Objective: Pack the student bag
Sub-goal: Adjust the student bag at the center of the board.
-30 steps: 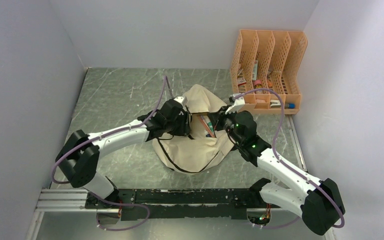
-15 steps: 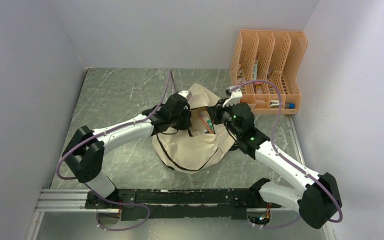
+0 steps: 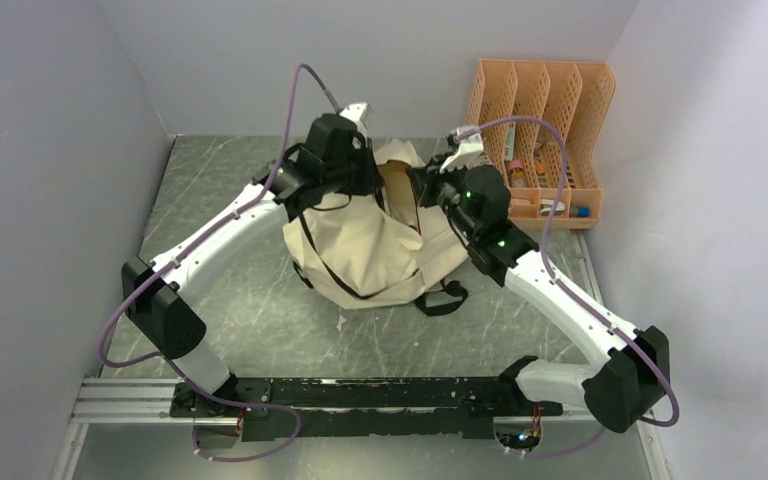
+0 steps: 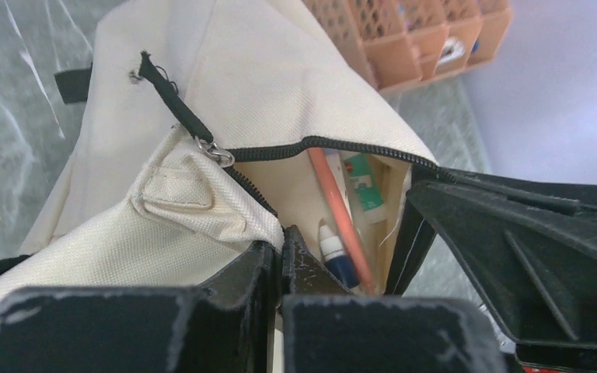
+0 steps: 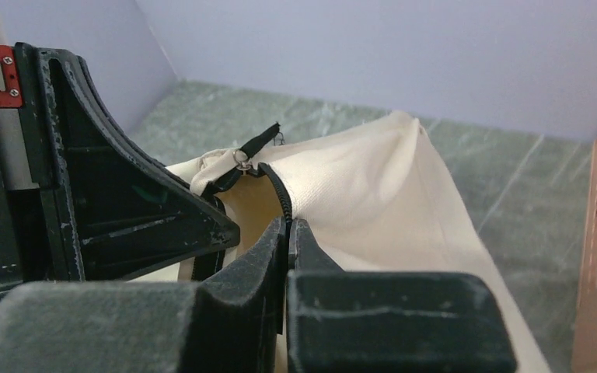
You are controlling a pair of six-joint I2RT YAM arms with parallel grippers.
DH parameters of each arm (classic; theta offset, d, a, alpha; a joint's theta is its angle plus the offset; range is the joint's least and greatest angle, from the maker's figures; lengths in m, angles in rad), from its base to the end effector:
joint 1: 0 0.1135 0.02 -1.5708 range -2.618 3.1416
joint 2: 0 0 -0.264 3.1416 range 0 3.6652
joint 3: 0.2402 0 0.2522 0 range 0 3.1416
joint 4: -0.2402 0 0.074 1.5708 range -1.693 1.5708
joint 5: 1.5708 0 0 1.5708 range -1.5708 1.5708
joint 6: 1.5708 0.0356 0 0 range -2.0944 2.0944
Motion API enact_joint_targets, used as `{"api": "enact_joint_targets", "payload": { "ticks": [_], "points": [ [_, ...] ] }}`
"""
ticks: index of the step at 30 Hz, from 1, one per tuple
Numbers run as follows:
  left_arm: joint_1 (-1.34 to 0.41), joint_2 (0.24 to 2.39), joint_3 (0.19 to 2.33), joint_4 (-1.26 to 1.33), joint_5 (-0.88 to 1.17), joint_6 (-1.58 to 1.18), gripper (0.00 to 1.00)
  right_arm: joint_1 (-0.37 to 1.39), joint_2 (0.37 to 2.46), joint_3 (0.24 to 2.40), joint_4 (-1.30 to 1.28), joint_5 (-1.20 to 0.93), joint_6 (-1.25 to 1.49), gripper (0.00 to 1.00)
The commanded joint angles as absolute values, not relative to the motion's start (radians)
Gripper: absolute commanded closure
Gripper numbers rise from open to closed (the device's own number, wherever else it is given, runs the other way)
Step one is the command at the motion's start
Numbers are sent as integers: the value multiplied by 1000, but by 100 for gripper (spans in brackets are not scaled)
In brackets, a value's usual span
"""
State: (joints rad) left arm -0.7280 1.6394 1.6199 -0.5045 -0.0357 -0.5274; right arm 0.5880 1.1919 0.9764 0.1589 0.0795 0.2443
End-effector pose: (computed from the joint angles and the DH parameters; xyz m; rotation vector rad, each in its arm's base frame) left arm 0.2838 -0.2513 0.3773 0.1957 2.1683 -0.7064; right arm 0.2377 0.1551 0.3588 -0.2220 1.6432 0.5727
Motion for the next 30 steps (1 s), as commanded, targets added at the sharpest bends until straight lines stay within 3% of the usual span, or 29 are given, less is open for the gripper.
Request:
{"api": "enact_joint_targets", "payload": {
  "ticks": [1, 10, 15, 19, 30],
  "points": [
    [-689, 1629, 1811, -412, 17, -512, 95, 596, 1210, 1143, 279, 54, 200, 100],
    [-615, 1711, 2124, -493, 80, -517, 95, 596, 1319, 1372, 313, 31, 156, 100],
    [-527, 1723, 2171, -498, 143, -536, 95, 595, 1387, 1465, 330, 6, 147, 100],
    [-475, 1684, 2065, -464, 170, -525, 95, 596, 1417, 1469, 329, 3, 132, 100],
    [-464, 1542, 1509, -274, 290, -534, 95, 595, 1357, 1191, 311, 5, 116, 100]
  ]
}}
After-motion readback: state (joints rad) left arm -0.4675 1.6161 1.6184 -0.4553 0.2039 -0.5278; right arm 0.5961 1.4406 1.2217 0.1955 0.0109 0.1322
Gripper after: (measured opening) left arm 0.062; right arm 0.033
